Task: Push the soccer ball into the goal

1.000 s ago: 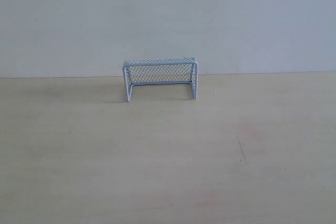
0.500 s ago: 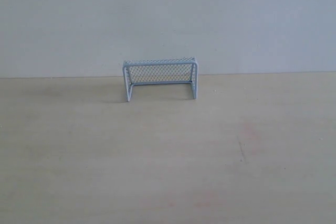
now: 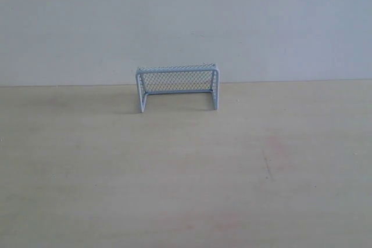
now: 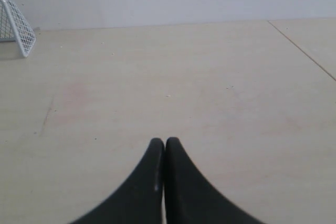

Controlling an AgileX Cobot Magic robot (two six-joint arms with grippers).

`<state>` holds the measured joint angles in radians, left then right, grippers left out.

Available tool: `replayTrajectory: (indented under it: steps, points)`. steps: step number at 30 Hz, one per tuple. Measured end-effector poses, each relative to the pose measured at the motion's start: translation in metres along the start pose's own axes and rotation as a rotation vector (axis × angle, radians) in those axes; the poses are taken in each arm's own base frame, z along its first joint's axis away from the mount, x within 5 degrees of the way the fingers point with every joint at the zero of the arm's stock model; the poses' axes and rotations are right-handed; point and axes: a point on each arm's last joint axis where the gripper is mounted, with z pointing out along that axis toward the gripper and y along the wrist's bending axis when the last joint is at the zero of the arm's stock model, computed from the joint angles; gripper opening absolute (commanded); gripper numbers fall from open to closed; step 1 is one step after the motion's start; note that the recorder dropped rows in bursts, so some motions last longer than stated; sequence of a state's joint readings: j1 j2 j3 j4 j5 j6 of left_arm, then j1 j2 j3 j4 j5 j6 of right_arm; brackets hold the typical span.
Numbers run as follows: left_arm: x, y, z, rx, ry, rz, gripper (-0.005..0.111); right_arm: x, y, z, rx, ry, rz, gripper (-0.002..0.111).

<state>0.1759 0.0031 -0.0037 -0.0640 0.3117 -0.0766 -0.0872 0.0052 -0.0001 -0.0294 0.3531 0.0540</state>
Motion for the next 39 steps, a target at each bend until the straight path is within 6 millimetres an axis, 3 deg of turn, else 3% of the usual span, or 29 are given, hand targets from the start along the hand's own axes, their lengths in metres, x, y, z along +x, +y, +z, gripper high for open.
replayTrajectory:
  steps: [17,39]
  points:
    - [0.0031,-0.0032,-0.0002,0.066,0.035,0.098,0.004,0.0000,0.0000,0.0000,0.000,0.000,0.000,0.000]
    - [0.0031,-0.0034,-0.0002,0.069,0.035,0.100,0.004,0.0000,0.0000,0.0000,0.000,0.000,0.000,0.000]
